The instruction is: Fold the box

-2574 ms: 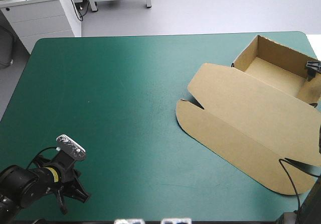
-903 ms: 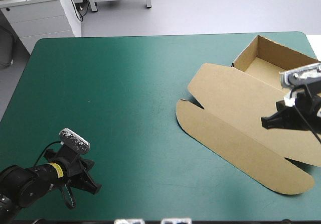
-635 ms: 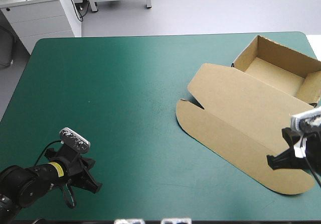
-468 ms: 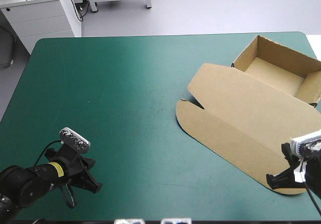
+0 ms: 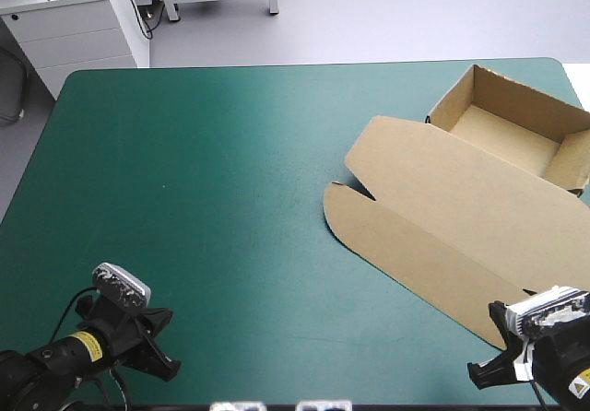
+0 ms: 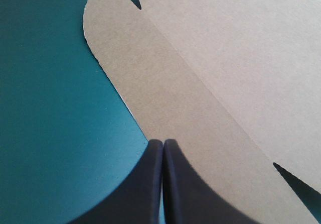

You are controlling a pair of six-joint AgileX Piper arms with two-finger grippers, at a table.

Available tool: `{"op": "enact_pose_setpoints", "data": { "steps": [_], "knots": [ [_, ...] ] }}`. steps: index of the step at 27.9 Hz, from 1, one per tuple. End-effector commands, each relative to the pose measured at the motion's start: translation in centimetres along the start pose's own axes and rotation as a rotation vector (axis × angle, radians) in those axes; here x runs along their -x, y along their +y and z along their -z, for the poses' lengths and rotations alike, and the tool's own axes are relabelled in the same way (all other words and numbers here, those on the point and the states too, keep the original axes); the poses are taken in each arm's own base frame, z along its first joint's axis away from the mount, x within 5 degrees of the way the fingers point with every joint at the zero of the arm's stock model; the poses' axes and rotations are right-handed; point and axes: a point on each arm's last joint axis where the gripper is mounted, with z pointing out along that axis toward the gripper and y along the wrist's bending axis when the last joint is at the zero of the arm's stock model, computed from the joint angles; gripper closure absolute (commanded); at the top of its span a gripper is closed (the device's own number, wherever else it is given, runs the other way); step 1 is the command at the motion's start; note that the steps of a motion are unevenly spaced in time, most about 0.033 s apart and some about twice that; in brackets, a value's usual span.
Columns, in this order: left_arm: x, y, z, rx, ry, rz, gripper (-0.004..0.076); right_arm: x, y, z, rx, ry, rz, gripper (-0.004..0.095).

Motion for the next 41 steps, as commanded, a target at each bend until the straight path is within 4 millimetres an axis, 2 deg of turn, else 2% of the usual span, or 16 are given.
{"op": "enact_pose_setpoints", "data": {
  "steps": [1,13,41],
  "knots": [
    [0.5,-0.1,0.9,0.004,-0.097,-0.005,0.0731,0.4,0.0,-0.2,-0.013,-0.109,0.013,0.0926],
    [0.0,-0.1,0.6,-0.001,-0.065,-0.001,0.0731,-2.2,-0.2,-2.9,-0.004,-0.015,-0.011,0.0926],
    [-0.1,-0.1,0.5,-0.001,-0.063,-0.001,0.0731,-2.3,-0.2,-2.9,0.002,-0.011,-0.012,0.0927]
  ]
}}
